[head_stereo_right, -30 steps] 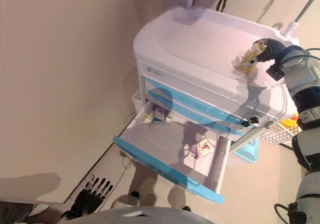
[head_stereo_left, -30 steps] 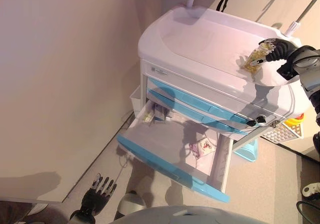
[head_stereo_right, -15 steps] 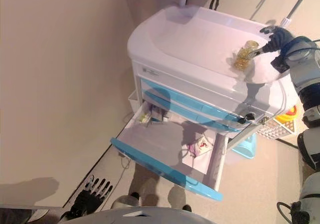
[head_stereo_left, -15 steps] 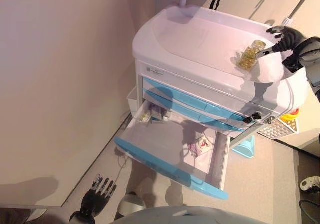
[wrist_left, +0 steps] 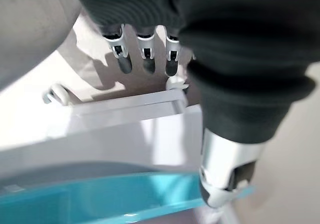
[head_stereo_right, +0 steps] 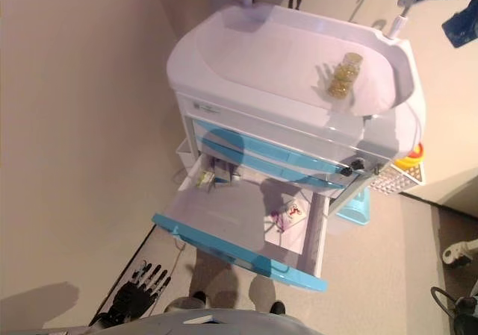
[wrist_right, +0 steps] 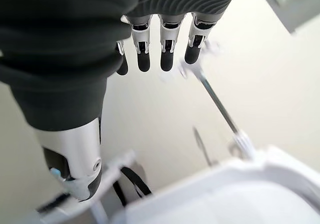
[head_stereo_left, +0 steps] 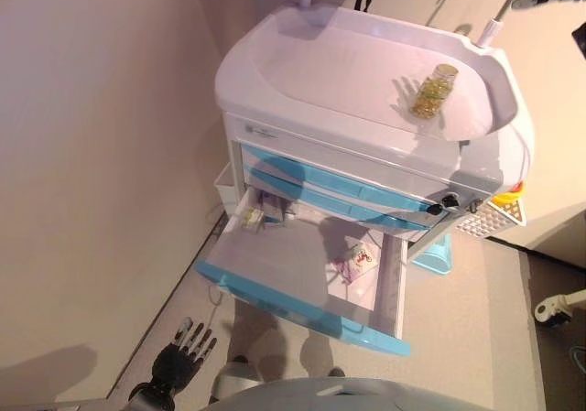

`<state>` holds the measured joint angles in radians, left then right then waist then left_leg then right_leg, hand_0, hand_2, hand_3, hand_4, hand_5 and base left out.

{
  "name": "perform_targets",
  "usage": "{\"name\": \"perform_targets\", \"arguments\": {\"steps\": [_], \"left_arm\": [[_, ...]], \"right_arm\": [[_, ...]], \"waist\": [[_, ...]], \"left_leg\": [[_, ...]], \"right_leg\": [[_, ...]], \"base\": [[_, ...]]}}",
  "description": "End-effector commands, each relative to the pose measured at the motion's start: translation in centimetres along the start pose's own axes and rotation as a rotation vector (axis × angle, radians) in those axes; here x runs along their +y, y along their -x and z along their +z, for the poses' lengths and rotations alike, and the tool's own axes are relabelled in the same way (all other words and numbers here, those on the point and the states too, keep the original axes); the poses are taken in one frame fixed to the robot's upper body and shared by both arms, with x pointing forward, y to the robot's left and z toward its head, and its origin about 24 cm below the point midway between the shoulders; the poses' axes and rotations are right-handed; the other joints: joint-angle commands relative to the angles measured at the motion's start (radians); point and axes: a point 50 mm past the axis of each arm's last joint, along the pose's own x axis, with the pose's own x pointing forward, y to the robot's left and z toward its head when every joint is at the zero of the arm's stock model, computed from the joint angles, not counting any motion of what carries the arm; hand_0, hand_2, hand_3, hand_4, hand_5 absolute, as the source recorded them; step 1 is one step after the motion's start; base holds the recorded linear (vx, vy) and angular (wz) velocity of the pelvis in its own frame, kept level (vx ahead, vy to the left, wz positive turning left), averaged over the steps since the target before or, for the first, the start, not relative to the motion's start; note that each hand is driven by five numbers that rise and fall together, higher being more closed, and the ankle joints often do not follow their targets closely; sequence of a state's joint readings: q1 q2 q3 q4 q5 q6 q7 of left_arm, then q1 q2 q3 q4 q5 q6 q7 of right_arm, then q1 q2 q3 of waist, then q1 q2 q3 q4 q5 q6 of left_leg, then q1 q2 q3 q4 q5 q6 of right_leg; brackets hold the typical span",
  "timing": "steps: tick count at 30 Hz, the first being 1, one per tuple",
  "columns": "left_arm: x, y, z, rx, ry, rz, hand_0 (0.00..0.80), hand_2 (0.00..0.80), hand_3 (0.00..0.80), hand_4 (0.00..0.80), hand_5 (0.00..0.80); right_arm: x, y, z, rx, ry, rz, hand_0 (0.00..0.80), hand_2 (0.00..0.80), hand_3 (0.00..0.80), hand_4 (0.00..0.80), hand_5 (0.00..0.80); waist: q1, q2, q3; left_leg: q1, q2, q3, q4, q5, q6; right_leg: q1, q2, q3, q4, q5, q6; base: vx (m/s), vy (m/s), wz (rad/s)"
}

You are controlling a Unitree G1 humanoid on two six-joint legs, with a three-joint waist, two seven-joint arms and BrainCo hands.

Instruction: Open the drawer and pick up the medicine

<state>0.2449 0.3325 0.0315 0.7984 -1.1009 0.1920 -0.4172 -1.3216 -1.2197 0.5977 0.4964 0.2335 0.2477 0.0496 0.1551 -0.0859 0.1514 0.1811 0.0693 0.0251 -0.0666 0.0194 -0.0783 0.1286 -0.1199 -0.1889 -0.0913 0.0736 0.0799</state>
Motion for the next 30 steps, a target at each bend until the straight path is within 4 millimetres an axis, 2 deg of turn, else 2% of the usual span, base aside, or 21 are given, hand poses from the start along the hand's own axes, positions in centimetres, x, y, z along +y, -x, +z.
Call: {"name": "perform_targets", "arguments": {"steps": [1,4,7,12,13,16,19,23,26,30], "left_arm": [[0.1,0.6,1.8,0.039,-0.307,-0.005,0.0,0.0,0.0,0.0,0.0],[-0.2,0.5,2.1,0.074,-0.507,0.008,0.0,0.0,0.0,0.0,0.0],[-0.4,0.4,2.9,0.083,-0.745,0.044,0.0,0.0,0.0,0.0,0.0],[-0.7,-0.2,4.1,0.175,-1.28,0.158,0.0,0.0,0.0,0.0,0.0],[-1.2,-0.5,4.7,0.173,-1.404,0.179,0.0,0.0,0.0,0.0,0.0],[-3.0,-1.2,6.2,0.172,-1.617,0.172,0.0,0.0,0.0,0.0,0.0],[-5.0,-2.2,7.0,0.129,-1.763,0.156,0.0,0.0,0.0,0.0,0.0],[-7.5,-3.1,8.4,0.034,-1.916,0.146,0.0,0.0,0.0,0.0,0.0],[-8.7,-3.5,9.3,-0.034,-1.948,0.139,0.0,0.0,0.0,0.0,0.0],[-10.1,-3.9,9.8,-0.114,-1.938,0.13,0.0,0.0,0.0,0.0,0.0]], "right_arm": [[-4.2,1.0,3.3,-0.13,-0.016,-0.183,0.0,0.0,0.0,0.0,0.0],[-4.8,2.3,4.4,-0.203,-0.079,-0.234,0.0,0.0,0.0,0.0,0.0],[-4.6,3.5,4.2,-0.232,-0.141,-0.233,0.0,0.0,0.0,0.0,0.0],[-1.3,6.1,1.5,-0.241,-0.259,-0.118,0.0,0.0,0.0,0.0,0.0],[-0.3,6.9,0.9,-0.246,-0.287,-0.079,0.0,0.0,0.0,0.0,0.0],[2.0,8.9,-1.4,-0.211,-0.384,0.009,0.0,0.0,0.0,0.0,0.0],[5.7,11.5,-4.3,-0.163,-0.541,0.139,0.0,0.0,0.0,0.0,0.0],[10.6,15.2,-6.0,-0.137,-0.704,0.394,0.0,0.0,0.0,0.0,0.0],[13.1,16.7,-7.6,-0.053,-0.844,0.517,0.0,0.0,0.0,0.0,0.0],[15.0,17.9,-8.3,-0.049,-0.96,0.658,0.0,0.0,0.0,0.0,0.0]], "waist": [[-0.012,-0.016,-0.073],[-0.048,-0.002,-0.078],[-0.081,0.009,-0.081],[-0.162,0.038,-0.078],[-0.191,0.048,-0.076],[-0.234,0.059,-0.069],[-0.279,0.071,-0.055],[-0.332,0.078,-0.031],[-0.359,0.079,-0.017],[-0.384,0.082,0.006]], "left_leg": [[-0.075,-0.017,-0.017,0.067,-0.045,0.032],[-0.075,-0.013,0.007,0.068,-0.046,0.031],[-0.076,-0.012,0.023,0.074,-0.049,0.03],[-0.074,-0.007,0.071,0.087,-0.059,0.03],[-0.071,-0.005,0.086,0.09,-0.061,0.031],[-0.064,0.0,0.119,0.096,-0.07,0.03],[-0.052,0.005,0.158,0.102,-0.078,0.031],[-0.041,0.007,0.208,0.114,-0.09,0.036],[-0.038,0.007,0.238,0.124,-0.094,0.036],[-0.044,0.004,0.26,0.138,-0.099,0.037]], "right_leg": [[-0.001,-0.036,-0.005,0.092,-0.045,0.064],[-0.013,-0.034,0.012,0.097,-0.046,0.064],[-0.025,-0.033,0.031,0.103,-0.048,0.065],[-0.049,-0.032,0.073,0.109,-0.051,0.069],[-0.055,-0.031,0.089,0.11,-0.05,0.071],[-0.069,-0.031,0.117,0.114,-0.049,0.078],[-0.079,-0.03,0.142,0.117,-0.045,0.085],[-0.092,-0.032,0.171,0.121,-0.037,0.093],[-0.105,-0.034,0.184,0.126,-0.031,0.097],[-0.124,-0.035,0.196,0.134,-0.025,0.099]], "base": [[-0.035,-0.002,-0.14],[-0.046,0.01,-0.18],[-0.05,0.021,-0.24],[-0.055,0.033,-0.18],[-0.034,0.022,-0.17],[-0.024,0.006,-0.31],[-0.013,-0.001,-0.26],[-0.012,-0.016,-0.32],[-0.028,-0.012,-0.32],[-0.054,0.015,-0.31]]}}
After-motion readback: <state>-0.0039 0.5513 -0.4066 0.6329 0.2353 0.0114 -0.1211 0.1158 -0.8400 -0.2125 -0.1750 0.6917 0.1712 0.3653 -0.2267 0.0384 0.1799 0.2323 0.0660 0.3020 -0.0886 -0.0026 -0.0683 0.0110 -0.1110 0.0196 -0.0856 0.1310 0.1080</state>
